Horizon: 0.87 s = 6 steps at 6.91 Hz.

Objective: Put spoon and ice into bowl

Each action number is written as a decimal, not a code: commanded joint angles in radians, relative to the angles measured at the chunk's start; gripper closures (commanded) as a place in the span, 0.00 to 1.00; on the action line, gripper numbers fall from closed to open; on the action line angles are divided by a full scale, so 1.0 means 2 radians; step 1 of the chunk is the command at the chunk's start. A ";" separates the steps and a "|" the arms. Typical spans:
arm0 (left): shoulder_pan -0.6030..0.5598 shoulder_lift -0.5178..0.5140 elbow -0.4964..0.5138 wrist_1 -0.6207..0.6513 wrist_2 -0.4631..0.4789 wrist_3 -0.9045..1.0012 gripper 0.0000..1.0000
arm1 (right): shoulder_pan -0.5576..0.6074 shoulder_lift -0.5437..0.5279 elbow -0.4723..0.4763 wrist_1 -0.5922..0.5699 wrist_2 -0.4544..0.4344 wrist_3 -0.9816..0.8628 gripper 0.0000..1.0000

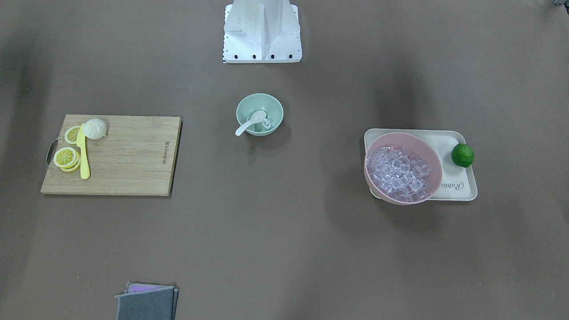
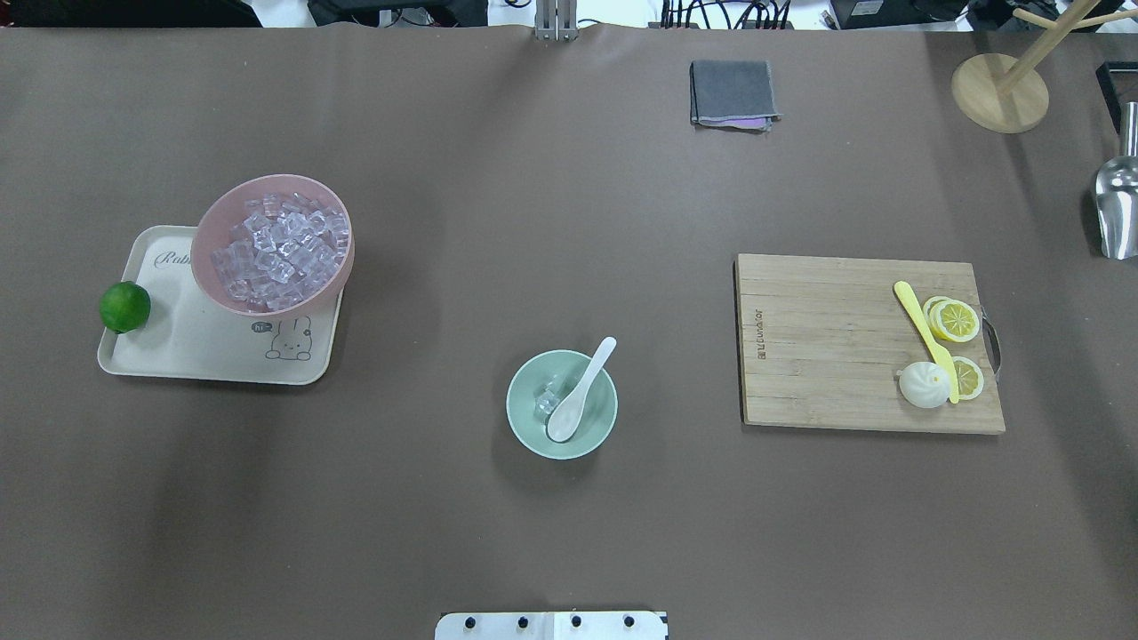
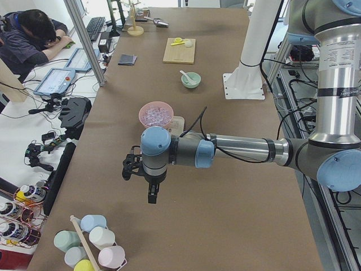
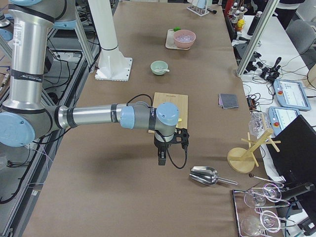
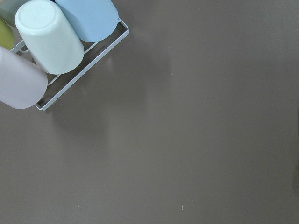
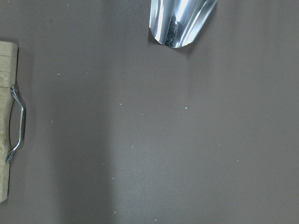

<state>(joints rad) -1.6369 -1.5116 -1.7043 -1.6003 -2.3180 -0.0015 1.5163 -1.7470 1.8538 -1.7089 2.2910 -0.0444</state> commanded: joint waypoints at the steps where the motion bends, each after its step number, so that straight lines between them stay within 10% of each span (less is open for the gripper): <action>1: 0.000 0.004 -0.002 -0.001 0.002 0.000 0.02 | 0.000 -0.005 0.000 0.001 0.001 0.000 0.00; 6: 0.000 0.004 -0.002 0.000 0.002 0.000 0.02 | -0.001 -0.005 0.000 0.006 0.005 0.000 0.00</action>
<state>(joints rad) -1.6368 -1.5033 -1.7073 -1.6000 -2.3136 -0.0015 1.5151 -1.7564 1.8543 -1.7050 2.2995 -0.0445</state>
